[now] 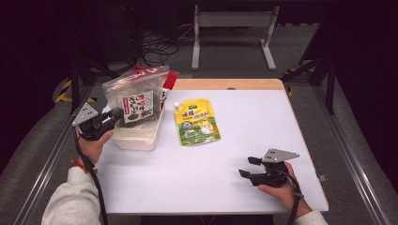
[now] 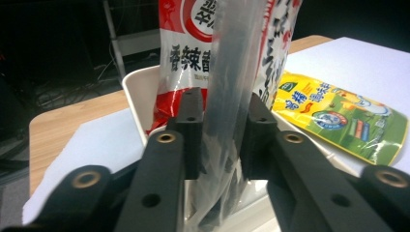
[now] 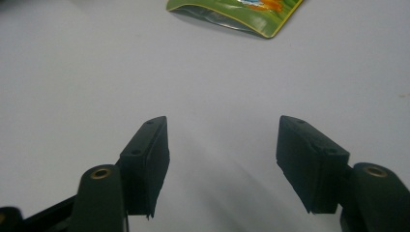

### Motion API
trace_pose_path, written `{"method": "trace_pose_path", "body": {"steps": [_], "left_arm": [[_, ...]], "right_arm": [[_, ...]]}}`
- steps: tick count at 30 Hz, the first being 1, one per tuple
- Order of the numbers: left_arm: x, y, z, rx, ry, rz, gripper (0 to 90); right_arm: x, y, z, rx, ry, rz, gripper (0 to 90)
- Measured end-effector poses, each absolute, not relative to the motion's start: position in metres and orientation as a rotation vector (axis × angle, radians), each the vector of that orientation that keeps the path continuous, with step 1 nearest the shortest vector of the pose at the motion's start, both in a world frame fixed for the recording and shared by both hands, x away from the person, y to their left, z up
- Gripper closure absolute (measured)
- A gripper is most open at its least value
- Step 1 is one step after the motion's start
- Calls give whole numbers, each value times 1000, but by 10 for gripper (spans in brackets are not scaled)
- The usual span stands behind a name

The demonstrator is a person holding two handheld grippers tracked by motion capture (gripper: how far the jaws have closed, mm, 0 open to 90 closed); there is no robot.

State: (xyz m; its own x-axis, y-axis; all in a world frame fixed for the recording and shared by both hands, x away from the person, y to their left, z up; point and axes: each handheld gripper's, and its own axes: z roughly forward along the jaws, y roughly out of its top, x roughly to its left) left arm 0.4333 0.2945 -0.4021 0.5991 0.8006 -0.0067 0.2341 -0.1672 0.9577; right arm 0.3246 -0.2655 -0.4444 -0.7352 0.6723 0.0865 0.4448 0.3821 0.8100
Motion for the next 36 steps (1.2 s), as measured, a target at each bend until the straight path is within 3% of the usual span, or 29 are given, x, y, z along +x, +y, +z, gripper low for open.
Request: {"method": "trace_pose_path", "body": {"steps": [6,11,17,25,36], "left_arm": [[425,295,-397,1675,855,622,617],[417,297,-393,1667,854,643,586],[401,299,-391,1684,854,662,571],[376,302,-389,1684,868,724,590],[343,273,-394,1801,749,623,654]], "right_arm": [[335,-261,-441,994,2365,1293,412],[347,-258,-438,1013,2342,1305,458],[360,-255,-437,1039,2334,1298,441],[378,-247,-435,1054,2319,1295,405],[411,-220,-436,1060,2330,1277,377]]}}
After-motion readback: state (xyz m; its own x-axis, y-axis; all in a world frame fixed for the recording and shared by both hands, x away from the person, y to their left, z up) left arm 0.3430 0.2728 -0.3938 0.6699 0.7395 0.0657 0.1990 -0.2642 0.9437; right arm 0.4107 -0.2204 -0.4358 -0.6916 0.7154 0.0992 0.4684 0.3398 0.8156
